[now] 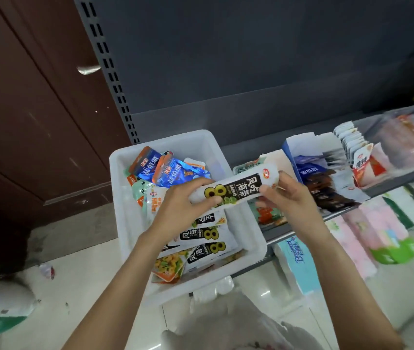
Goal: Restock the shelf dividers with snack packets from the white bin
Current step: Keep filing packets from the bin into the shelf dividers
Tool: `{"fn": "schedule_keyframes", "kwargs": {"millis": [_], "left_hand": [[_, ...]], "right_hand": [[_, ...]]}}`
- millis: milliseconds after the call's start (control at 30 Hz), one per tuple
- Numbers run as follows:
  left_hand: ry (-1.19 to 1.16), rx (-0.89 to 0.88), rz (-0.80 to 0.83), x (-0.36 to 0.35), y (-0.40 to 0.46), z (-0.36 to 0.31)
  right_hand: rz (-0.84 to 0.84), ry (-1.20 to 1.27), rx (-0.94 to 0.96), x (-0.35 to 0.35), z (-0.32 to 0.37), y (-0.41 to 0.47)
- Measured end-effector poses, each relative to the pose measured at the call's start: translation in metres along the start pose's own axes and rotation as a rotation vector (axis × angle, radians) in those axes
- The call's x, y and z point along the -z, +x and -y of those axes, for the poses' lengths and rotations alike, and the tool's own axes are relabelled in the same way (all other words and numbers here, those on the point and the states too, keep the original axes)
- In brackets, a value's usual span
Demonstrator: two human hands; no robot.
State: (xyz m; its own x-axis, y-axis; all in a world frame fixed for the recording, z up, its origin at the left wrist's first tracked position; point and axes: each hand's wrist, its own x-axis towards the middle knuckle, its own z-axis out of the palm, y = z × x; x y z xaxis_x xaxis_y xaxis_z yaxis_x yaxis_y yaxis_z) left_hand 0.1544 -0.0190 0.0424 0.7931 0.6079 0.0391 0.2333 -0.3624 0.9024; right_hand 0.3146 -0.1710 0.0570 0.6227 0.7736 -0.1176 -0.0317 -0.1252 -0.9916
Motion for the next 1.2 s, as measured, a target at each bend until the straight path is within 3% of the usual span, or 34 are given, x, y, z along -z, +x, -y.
{"fn": "schedule_keyframes", "kwargs": {"millis": [200,300,367,600,733,900,1067,1200], "left_hand": [[0.063,-0.207,-0.268,-0.076,0.037,-0.048],[0.086,-0.218,-0.206,-0.112,0.061,-0.060],[0.139,-0.214,-0.141,-0.137,0.075,-0.066],[0.521,-0.195,-0.019,-0.223,0.133,-0.082],[0.680,-0.134,-0.025,-0.266,0.168,-0.088],[0.871,-0.019,-0.004,-0.295,0.189,-0.093],[0.905,-0.029,-0.058,-0.294,0.188,-0.094],[0.855,-0.040,-0.105,-0.291,0.185,-0.092]], "right_hand": [[-0.479,0.131,0.116,0.088,0.005,-0.024],[-0.692,0.171,0.129,0.148,-0.003,-0.026],[-0.748,0.176,0.116,0.186,-0.012,-0.024],[-0.667,0.100,0.168,0.284,-0.026,0.029],[-0.559,-0.072,0.190,0.323,-0.030,0.073],[-0.426,-0.385,0.366,0.336,-0.024,0.123],[-0.282,-0.610,0.631,0.323,-0.013,0.159],[-0.234,-0.727,0.611,0.314,-0.007,0.179]]}}
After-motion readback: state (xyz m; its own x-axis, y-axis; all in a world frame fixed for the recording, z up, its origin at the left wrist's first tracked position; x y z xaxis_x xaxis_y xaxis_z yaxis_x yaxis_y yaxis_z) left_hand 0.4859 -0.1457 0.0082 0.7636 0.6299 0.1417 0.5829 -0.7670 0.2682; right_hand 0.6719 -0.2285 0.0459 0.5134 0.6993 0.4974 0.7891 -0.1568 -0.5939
